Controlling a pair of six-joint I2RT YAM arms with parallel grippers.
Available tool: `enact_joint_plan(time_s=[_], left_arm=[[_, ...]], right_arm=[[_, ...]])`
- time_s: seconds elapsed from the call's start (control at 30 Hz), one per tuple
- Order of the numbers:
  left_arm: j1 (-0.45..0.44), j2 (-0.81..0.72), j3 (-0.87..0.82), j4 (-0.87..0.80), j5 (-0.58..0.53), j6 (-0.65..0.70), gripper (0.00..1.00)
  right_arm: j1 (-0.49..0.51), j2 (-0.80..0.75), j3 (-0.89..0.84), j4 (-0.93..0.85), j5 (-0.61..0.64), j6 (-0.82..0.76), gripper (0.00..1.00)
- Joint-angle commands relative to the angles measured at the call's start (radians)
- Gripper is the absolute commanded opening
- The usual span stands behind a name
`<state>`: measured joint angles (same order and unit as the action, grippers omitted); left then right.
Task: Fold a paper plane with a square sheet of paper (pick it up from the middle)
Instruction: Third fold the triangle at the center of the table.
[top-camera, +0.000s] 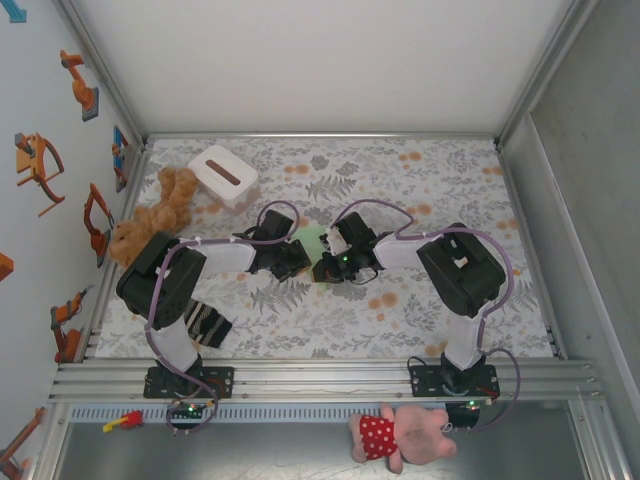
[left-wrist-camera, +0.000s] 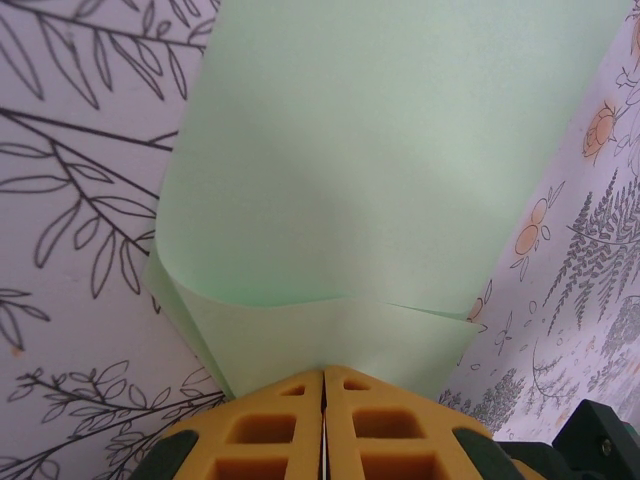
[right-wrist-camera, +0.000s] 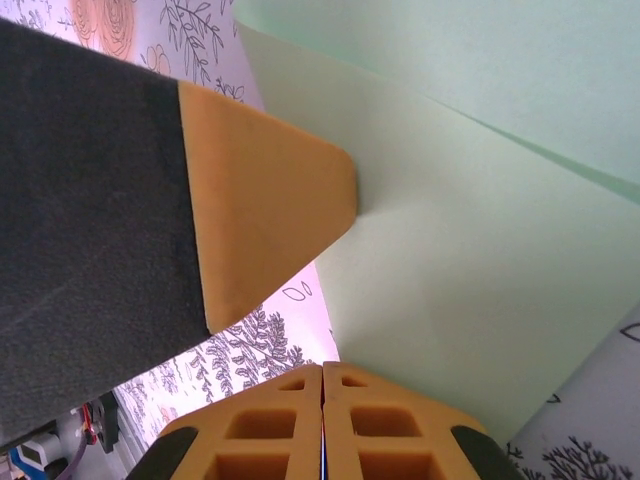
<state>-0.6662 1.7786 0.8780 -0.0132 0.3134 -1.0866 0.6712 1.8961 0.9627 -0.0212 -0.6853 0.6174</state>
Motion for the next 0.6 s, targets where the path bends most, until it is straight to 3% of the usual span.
enact_joint_plan(time_s=[0.0,0.57], left_arm=[[0.0,0.002,-0.01,-0.049,-0.024,0.002,0.09],[0.008,0.036,-0.039,-0.063,-0.053,-0.021,0.08]], right_arm=[[0.01,0.021,0.024,-0.025,-0.022,-0.004,0.08],[0.011,-0.01,-0.027,-0.106,-0.045,-0.06,0.06]])
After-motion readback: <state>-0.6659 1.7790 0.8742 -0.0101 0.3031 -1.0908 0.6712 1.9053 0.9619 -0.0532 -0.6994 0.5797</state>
